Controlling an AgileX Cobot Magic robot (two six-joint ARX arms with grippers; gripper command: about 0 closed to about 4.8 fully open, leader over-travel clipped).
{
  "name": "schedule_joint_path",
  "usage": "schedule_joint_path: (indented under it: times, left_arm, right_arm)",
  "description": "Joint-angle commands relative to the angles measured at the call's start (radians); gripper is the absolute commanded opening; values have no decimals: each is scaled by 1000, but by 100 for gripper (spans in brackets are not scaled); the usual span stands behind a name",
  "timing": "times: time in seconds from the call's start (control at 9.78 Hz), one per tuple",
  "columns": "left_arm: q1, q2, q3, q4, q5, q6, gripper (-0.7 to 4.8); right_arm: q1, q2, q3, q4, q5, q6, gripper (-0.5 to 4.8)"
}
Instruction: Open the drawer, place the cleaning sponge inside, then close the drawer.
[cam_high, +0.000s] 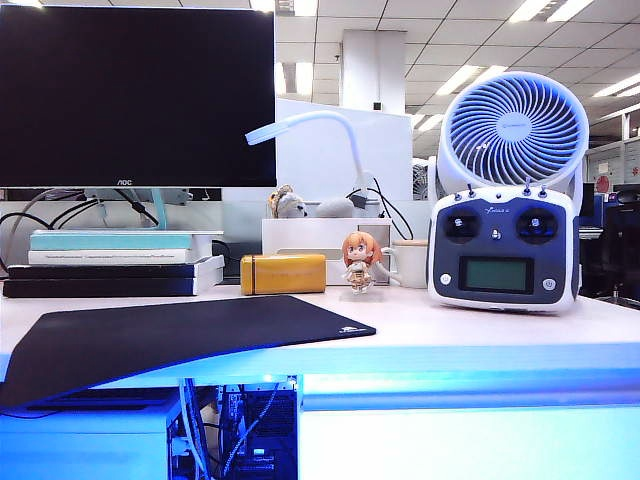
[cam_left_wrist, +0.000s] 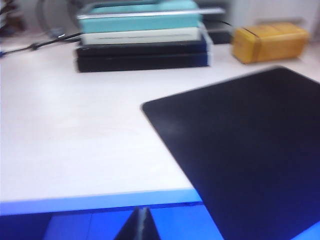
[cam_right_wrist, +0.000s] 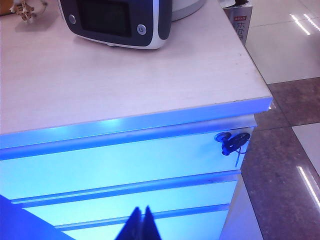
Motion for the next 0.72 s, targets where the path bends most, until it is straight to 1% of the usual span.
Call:
schedule_joint_path:
  times: [0.1,0.31,0.41,0.51,0.61,0.72]
  left_arm:
    - [1,0,-4,-17,3,18,-5]
    - [1,0,-4,-17,3,18,-5]
    - [1,0,-4,-17,3,18,-5]
    - [1,-1,-4,-17,5,18,-5]
    - [1,-1,-4,-17,5,18,-5]
    - [1,-1,-4,-17,5,18,-5]
  right_arm:
    - [1,-1,6,10,5,3,-1]
    - [1,-1,6,9,5,3,-1]
    - [-1,-8,-53,69,6,-2,-1]
    - [-56,-28,-112,163,39,-4,-1]
    - [-85,-42,-116,172,40,-4,-1]
    - [-142,-81,-123,178,40,-4,-1]
